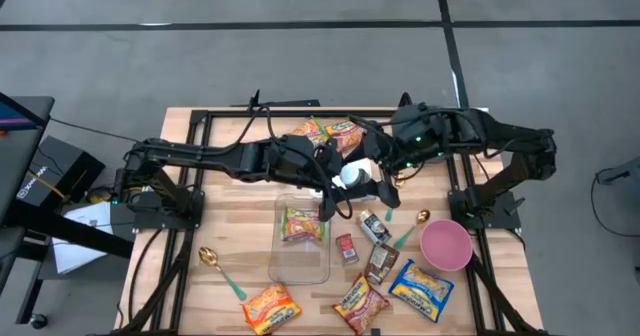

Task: Pick & Place Food Item
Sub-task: Put the white spice bottle into the black bin

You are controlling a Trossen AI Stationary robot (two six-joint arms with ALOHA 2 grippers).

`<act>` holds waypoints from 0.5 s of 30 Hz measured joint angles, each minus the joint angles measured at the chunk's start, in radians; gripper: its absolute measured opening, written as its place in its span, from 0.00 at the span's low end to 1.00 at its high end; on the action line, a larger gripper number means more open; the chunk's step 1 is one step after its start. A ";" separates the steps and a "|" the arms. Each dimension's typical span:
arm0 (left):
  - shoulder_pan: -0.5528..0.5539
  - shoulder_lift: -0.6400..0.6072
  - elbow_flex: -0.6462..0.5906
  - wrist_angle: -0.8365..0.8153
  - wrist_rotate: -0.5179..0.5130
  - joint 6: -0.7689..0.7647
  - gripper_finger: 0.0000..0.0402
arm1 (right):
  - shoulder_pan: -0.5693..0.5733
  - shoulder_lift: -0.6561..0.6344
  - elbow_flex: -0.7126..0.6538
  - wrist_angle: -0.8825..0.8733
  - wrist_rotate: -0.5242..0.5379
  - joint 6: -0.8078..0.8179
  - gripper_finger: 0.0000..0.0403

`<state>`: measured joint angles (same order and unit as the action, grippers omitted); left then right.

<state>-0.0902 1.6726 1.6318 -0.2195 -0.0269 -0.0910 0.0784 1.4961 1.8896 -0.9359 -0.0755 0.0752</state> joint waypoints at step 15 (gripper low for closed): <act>0.000 -0.001 0.000 -0.002 0.001 -0.002 0.49 | 0.000 0.006 0.000 0.006 0.007 0.004 0.83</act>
<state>-0.0902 1.6714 1.6318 -0.2211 -0.0261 -0.0929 0.0784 1.5021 1.8896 -0.9304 -0.0689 0.0788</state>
